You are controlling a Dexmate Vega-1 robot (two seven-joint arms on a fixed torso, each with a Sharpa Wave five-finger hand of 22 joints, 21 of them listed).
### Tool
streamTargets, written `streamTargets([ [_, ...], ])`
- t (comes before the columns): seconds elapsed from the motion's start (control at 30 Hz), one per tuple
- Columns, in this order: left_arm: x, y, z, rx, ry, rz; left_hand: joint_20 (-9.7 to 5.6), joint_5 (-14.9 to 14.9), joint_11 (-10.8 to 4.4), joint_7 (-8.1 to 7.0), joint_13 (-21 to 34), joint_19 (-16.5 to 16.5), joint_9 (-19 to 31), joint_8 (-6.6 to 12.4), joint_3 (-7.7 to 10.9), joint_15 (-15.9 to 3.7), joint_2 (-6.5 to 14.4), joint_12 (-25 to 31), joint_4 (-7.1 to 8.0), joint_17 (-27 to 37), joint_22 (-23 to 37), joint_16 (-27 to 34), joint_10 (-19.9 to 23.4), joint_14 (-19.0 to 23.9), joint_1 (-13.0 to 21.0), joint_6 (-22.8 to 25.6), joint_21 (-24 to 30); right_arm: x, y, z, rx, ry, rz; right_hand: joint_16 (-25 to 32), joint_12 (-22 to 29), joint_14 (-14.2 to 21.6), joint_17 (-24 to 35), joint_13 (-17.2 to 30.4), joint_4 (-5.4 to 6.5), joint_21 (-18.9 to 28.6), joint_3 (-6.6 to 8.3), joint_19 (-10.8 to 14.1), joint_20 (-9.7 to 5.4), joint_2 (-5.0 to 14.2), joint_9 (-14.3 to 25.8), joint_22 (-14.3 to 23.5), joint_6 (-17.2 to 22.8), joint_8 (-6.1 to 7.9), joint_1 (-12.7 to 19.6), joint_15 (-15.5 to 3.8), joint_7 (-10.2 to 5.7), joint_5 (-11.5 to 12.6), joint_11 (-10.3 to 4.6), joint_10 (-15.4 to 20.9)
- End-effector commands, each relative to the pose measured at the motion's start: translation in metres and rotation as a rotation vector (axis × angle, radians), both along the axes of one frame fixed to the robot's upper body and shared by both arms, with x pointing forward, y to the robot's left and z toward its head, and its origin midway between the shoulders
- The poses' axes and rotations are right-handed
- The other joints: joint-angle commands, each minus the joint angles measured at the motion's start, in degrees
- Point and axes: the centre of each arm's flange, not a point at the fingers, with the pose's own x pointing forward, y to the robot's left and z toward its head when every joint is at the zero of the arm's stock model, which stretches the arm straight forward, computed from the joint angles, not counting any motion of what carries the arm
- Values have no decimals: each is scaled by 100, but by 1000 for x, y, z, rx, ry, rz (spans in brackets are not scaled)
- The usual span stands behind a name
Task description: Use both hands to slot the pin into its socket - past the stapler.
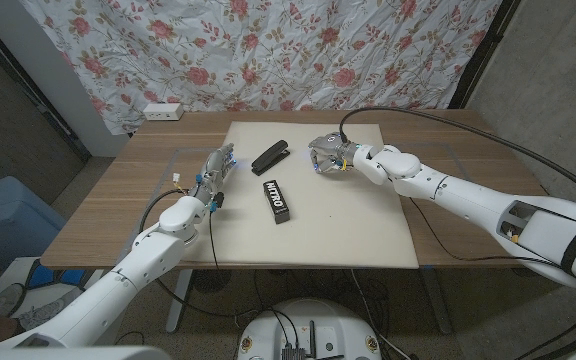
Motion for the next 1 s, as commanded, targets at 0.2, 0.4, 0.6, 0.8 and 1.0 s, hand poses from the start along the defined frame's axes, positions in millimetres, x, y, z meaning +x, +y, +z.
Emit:
streamTargets([
  [0.2, 0, -1, 1, 5, -3, -5, -146, -23, -59, 8, 15, 74, 27, -15, 46, 15, 462, -9, -9, 14, 31, -10, 9, -20, -9, 46, -25, -3, -2, -5, 1, 1, -21, 35, 10, 70, 44, 23, 64, -4, -9, 36, -16, 169, 38, 36, 163, 103, -36, -153, -6, 34, -18, 69],
  [0.4, 0, -2, 1, 9, -4, -12, -143, -23, -62, 4, 15, 74, 27, -16, 48, 13, 462, -10, -8, 15, 31, -9, 8, -18, -10, 45, -25, -4, -2, -6, 1, 2, -31, 44, 32, 80, 54, 25, 83, -12, -19, 27, -20, 222, 37, 36, 211, 119, -59, -156, -2, 39, -12, 155],
  [0.6, 0, -3, 1, 9, -4, -17, -141, -24, -65, 3, 15, 76, 27, -18, 51, 18, 461, -10, -7, 15, 31, -8, 8, -18, -12, 42, -25, -5, -2, -6, 1, 0, -36, 51, 49, 88, 61, 24, 86, -2, -27, 64, -19, 253, -7, 36, 232, 97, -70, -177, 5, 43, -22, 230],
  [0.8, -3, -1, 0, 6, -4, -10, -138, -24, -67, 2, 15, 73, 27, -17, 53, 18, 459, -11, -7, 15, 31, -8, 3, -16, -13, 46, -26, -8, -2, -6, 20, 2, -27, 53, 37, 84, 68, 23, 88, -7, -31, 61, -31, 297, -77, 36, 261, 64, -74, -209, 50, 46, -43, 238],
  [1.0, -4, 1, -1, 4, -1, -3, -132, -25, -66, 0, 15, 80, 27, -16, 55, 18, 458, -8, -6, 15, 31, -8, 11, -16, -14, 49, -23, -10, -3, -3, 40, 0, -17, 53, 28, 80, 72, 23, 85, -9, -35, 62, -39, 324, -126, 36, 285, 43, -73, -210, 77, 43, -43, 242],
])
